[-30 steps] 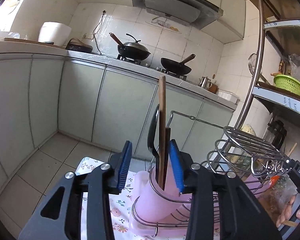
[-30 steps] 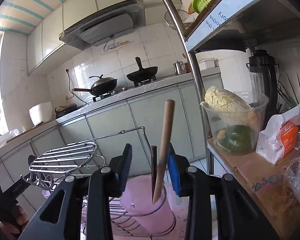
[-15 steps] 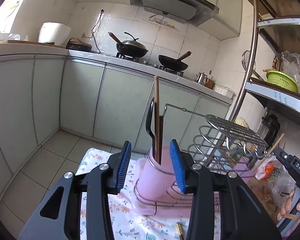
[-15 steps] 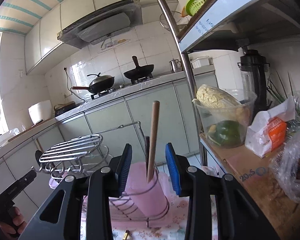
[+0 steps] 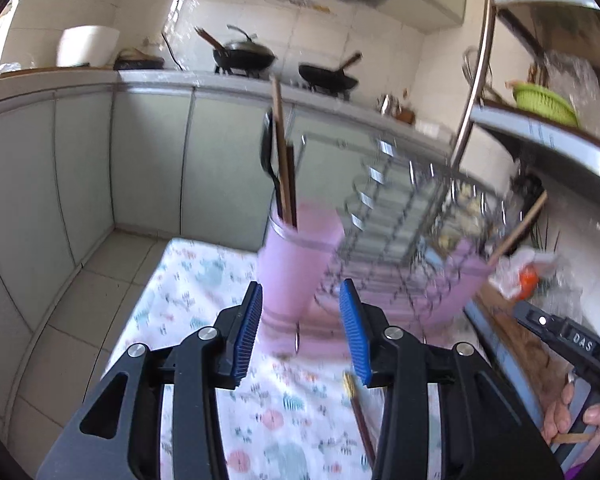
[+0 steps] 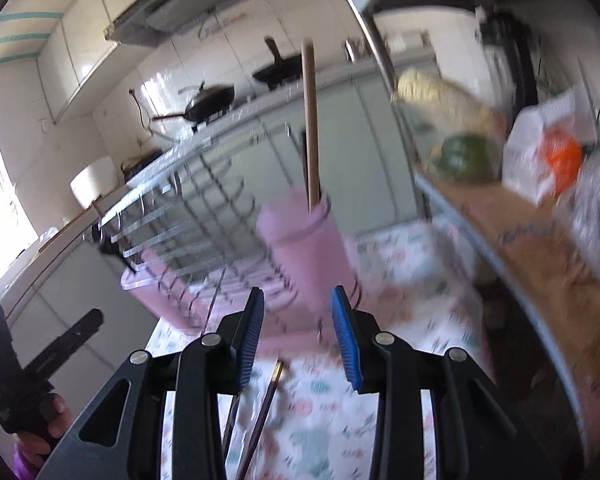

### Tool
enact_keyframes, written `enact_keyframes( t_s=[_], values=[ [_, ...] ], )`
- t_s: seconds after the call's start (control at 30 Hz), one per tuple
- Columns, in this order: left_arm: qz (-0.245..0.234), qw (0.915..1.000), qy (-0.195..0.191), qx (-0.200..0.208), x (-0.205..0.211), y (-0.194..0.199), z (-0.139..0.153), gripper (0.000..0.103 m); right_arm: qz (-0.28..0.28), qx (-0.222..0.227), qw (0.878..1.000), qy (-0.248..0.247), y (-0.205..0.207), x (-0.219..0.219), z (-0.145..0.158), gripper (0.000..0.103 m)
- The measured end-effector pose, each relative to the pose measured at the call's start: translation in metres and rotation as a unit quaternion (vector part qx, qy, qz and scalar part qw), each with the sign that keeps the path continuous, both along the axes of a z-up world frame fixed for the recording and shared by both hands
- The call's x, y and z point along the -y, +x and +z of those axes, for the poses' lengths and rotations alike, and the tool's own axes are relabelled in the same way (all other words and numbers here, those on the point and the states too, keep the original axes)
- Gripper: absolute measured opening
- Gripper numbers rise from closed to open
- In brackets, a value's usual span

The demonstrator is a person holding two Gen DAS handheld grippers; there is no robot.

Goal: Organize utensils
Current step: 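Move the open left gripper back down to the utensil row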

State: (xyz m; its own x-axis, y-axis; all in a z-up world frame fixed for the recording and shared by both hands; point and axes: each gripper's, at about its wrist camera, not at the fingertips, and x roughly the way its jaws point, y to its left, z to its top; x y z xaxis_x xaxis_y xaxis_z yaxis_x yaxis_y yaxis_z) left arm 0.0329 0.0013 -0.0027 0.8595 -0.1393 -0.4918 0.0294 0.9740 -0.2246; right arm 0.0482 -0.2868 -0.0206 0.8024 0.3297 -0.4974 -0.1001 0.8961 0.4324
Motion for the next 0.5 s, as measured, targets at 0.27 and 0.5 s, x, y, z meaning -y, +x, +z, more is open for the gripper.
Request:
enact_keyframes(
  t_s=[0.27, 0.5],
  values=[
    [-0.054, 0.9944, -0.011, -0.09, 0.017, 0.008, -0.029, 0.04, 0.049, -0.113, 0.992, 0.015, 0.014, -0.019, -0.038, 0.033],
    [-0.091, 0.9732, -0.062, -0.202, 0.031, 0.037, -0.057, 0.03, 0.077, -0.163, 0.983, 0.031, 0.02, -0.026, -0.061, 0.032]
  ],
)
